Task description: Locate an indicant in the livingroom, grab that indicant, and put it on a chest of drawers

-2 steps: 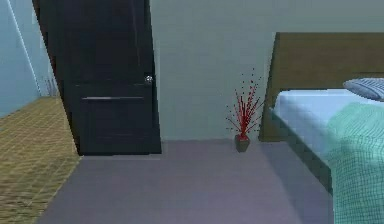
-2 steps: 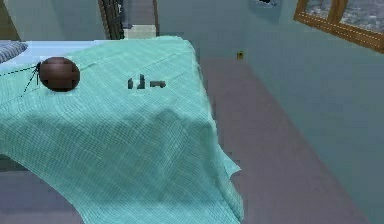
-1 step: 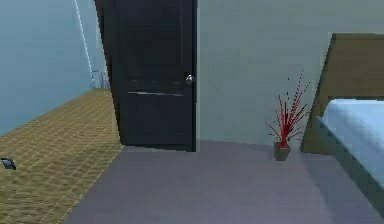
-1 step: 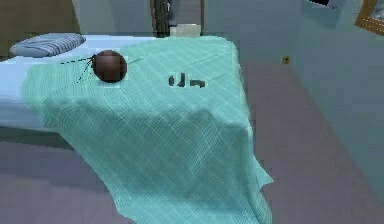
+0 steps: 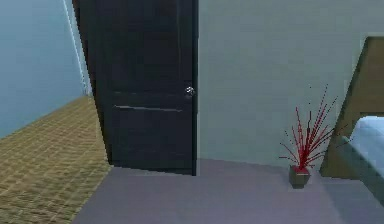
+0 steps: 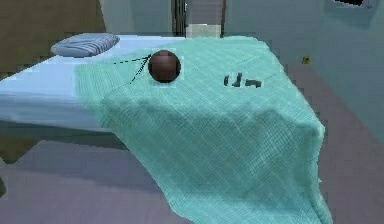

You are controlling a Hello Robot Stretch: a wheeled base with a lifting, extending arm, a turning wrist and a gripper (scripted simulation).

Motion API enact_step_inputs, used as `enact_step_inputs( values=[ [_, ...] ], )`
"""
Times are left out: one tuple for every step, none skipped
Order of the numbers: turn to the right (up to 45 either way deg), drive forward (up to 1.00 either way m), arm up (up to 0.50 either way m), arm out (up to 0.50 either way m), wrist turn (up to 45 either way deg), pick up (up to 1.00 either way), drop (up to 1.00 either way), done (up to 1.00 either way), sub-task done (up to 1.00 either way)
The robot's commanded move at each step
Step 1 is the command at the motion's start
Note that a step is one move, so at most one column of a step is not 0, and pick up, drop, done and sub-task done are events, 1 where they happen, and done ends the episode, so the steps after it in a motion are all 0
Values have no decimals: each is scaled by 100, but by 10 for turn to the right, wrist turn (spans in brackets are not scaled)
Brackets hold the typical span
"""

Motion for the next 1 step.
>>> enact_step_inputs(
  values=[
    [-330, 0, 0, 0, 0, 0, 0, 0, 0]
  ],
)
